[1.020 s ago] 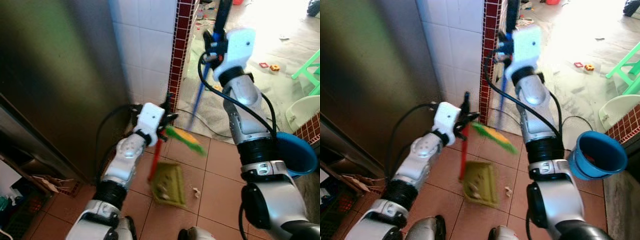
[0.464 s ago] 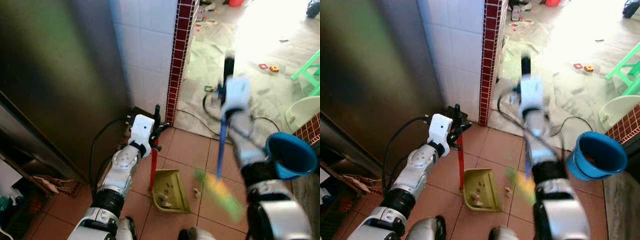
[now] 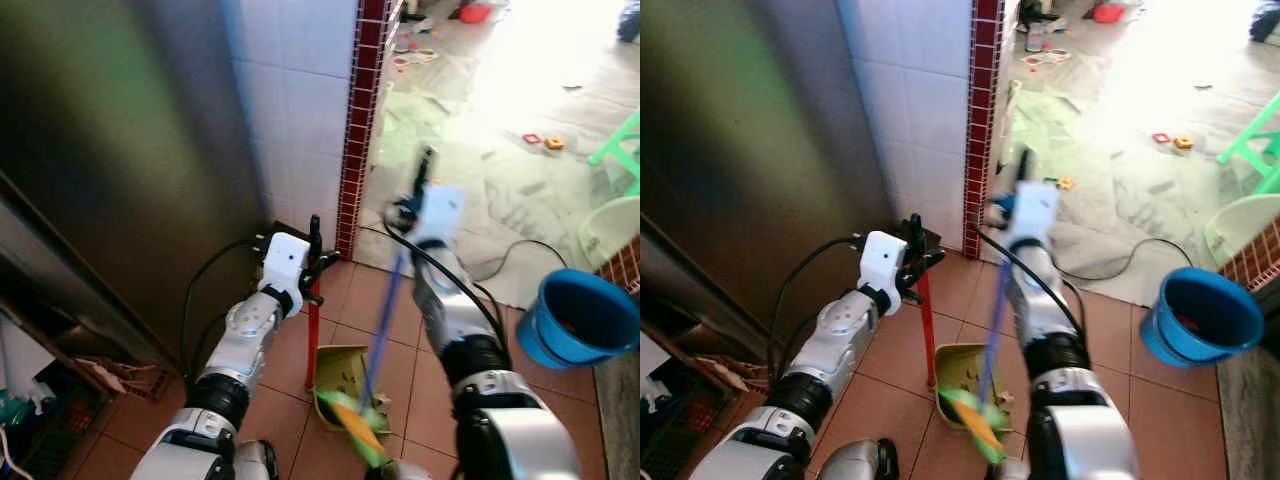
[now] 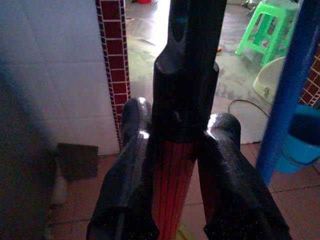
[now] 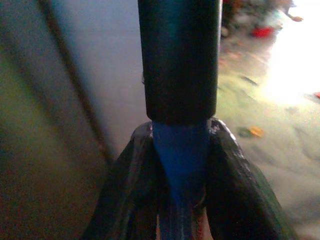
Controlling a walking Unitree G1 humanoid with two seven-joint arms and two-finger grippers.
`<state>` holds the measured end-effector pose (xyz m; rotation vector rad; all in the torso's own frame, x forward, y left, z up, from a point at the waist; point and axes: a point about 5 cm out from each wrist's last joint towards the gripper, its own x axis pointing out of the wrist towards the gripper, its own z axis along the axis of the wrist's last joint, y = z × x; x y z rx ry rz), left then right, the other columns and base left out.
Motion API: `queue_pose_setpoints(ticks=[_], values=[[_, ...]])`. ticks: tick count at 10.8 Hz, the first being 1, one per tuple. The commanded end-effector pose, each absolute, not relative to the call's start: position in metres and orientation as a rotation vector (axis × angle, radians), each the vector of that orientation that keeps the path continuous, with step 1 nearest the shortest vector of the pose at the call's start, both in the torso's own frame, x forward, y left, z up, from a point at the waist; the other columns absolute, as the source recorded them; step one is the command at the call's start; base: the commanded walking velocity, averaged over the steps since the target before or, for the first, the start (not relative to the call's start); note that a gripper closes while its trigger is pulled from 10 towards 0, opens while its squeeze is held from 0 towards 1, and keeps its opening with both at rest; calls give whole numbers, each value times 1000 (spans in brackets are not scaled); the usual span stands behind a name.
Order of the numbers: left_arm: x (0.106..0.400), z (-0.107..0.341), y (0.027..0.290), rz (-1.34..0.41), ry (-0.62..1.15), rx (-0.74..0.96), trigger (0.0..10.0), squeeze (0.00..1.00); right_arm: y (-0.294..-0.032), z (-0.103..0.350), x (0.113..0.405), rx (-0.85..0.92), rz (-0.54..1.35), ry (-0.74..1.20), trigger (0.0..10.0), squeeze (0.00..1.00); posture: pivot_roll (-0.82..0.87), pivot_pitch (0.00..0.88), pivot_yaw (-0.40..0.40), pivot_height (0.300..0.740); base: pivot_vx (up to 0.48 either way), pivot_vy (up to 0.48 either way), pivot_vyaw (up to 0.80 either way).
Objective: Sweep floor
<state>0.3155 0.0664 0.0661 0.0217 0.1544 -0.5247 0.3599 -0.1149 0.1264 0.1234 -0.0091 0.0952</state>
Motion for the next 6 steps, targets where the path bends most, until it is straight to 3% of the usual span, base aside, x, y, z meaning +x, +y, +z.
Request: queue_pose_setpoints(ticks=[1, 4, 6], values=[[316, 66, 72, -512, 145, 40, 10000, 0, -100, 161, 364, 188, 167, -157, 10000, 0, -58, 0, 62, 740, 0, 0, 0], [322, 75, 99, -442, 115, 25, 10000, 0, -94, 183, 353, 69, 263, -310, 10000, 0, -28, 0, 53, 740, 0, 0, 0], [317, 93, 108, -424, 11, 23, 10000, 0, -111, 172, 341, -36, 244, -321, 10000, 0, -7, 0, 29, 740, 0, 0, 0]])
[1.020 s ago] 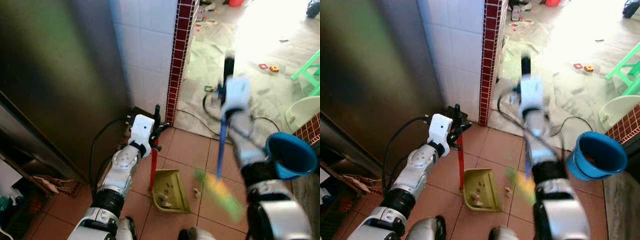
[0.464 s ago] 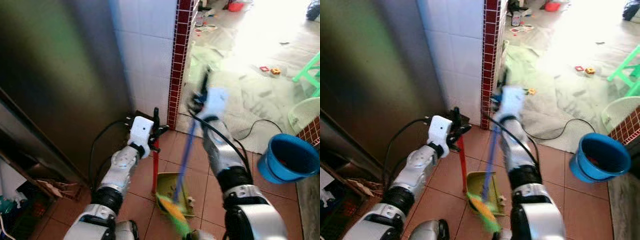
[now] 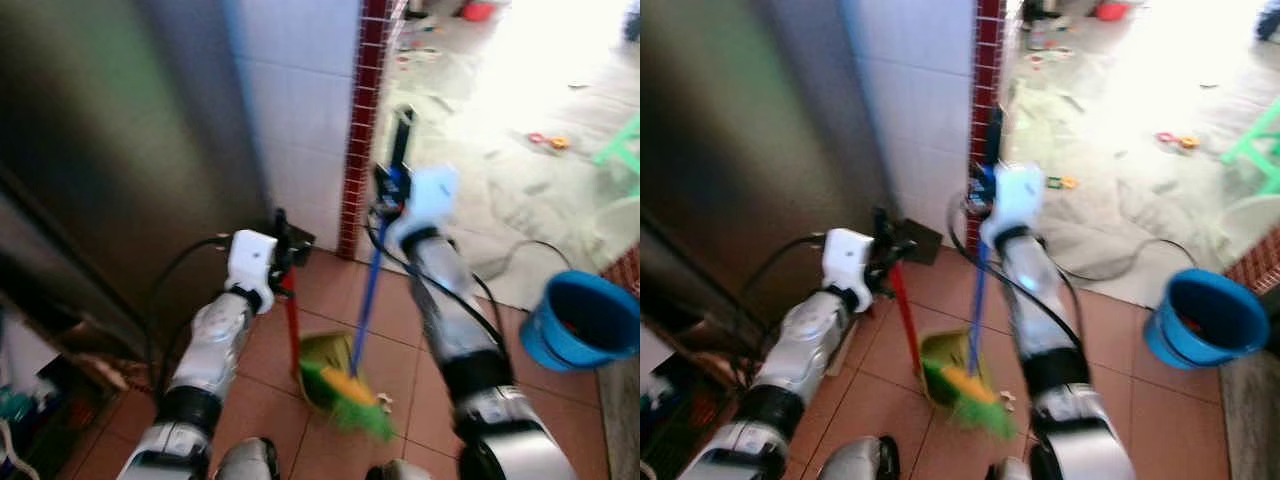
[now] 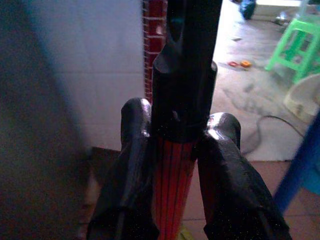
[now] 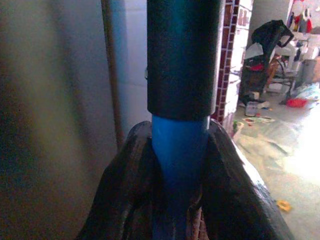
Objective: Sweep floor
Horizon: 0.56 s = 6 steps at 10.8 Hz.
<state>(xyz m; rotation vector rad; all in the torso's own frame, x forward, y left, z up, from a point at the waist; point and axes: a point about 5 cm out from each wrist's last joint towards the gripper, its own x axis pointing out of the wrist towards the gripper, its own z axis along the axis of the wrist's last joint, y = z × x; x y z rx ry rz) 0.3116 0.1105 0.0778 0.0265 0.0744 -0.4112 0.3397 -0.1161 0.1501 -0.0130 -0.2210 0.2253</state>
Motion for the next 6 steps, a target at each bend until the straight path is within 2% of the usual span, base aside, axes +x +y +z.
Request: queue_pose_setpoints(ticks=[1, 3, 4, 6], values=[[313, 103, 117, -379, -62, 52, 10000, 0, -124, 161, 335, -74, 223, -293, 10000, 0, -13, 0, 28, 740, 0, 0, 0], [303, 112, 128, -333, -146, 104, 10000, 0, -143, 150, 327, -106, 186, -261, 10000, 0, -22, 0, 25, 740, 0, 0, 0], [295, 105, 136, -288, -133, 114, 10000, 0, -156, 141, 321, -120, 154, -226, 10000, 0, -38, 0, 20, 740, 0, 0, 0], [288, 98, 138, -257, -96, 104, 10000, 0, -165, 132, 315, -130, 133, -192, 10000, 0, -52, 0, 18, 740, 0, 0, 0]])
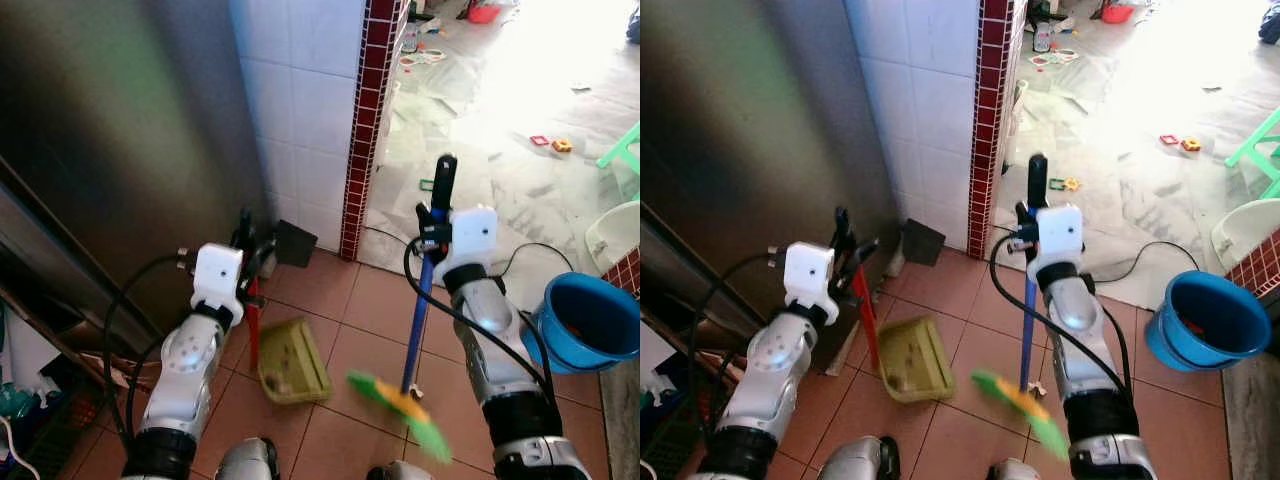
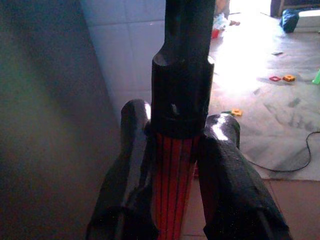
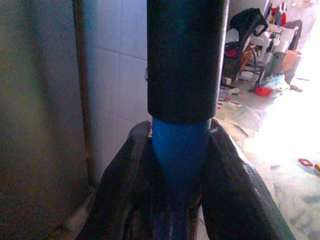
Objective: Sweep floor
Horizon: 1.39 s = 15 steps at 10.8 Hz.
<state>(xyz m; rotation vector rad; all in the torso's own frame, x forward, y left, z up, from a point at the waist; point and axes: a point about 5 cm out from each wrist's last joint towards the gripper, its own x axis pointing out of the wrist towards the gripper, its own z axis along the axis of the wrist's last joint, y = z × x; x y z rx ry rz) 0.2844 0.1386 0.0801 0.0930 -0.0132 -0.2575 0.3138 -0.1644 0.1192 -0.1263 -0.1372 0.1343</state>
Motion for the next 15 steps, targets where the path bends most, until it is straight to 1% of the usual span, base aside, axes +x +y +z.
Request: queue_pose_setpoints(ticks=[1, 4, 6, 7, 9, 15], values=[[288, 100, 135, -230, -95, 79, 10000, 0, -169, 126, 314, -135, 118, -153, 10000, 0, -55, 0, 2, 740, 0, 0, -800], [291, 101, 125, -216, -98, 28, 10000, 0, -167, 127, 318, -128, 127, -142, 10000, 0, -76, 0, -7, 740, 0, 480, -800], [289, 99, 114, -257, -76, 28, 10000, 0, -166, 124, 319, -119, 103, -134, 10000, 0, -73, 0, 20, 740, 0, 480, -800], [288, 97, 113, -265, -73, 31, 10000, 0, -165, 124, 319, -115, 102, -133, 10000, 0, -74, 0, 24, 740, 0, 480, -800], [286, 95, 111, -276, -67, 42, 10000, 0, -162, 120, 318, -92, 93, -130, 10000, 0, -66, 0, 34, 740, 0, 0, -638], [287, 98, 111, -263, -67, 26, 10000, 0, -155, 117, 322, -80, 110, -130, 10000, 0, -44, 0, 40, 740, 0, 0, 0]])
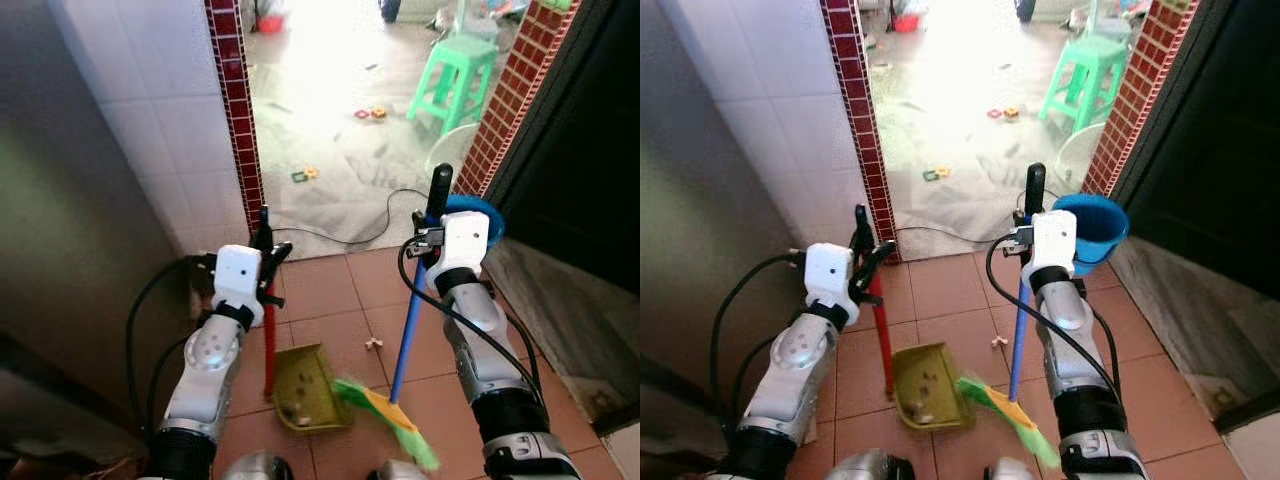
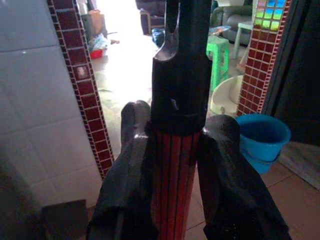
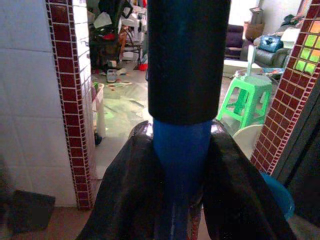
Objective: Sweep floor
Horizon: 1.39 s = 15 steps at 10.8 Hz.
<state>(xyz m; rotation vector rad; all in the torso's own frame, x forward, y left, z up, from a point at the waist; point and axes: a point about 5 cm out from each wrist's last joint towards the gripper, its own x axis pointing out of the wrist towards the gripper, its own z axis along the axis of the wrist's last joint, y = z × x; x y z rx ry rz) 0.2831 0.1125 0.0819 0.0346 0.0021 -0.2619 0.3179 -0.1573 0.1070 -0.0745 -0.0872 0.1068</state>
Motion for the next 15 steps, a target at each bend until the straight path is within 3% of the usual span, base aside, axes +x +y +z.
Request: queue_pose_setpoints(ticks=[1, 4, 8, 12, 15], values=[[286, 93, 112, -258, -54, 29, 10000, 0, -153, 116, 322, -76, 133, -131, 10000, 0, -44, 0, 41, 740, 0, 0, 0], [277, 69, 123, -227, 30, 28, 10000, 0, -157, 100, 312, -105, 165, -75, 10000, 0, -49, 0, 29, 740, 0, 0, 0], [277, 71, 119, -238, 24, 42, 10000, 0, -154, 103, 313, -105, 183, -84, 10000, 0, -47, 0, 29, 740, 0, 0, 0], [272, 80, 141, -237, 4, 96, 10000, 0, -165, 108, 306, -101, 152, -118, 10000, 0, -44, 0, 39, 740, 0, 0, 0], [272, 82, 136, -245, 1, 75, 10000, 0, -160, 109, 310, -84, 145, -112, 10000, 0, -40, 0, 39, 740, 0, 0, 0]])
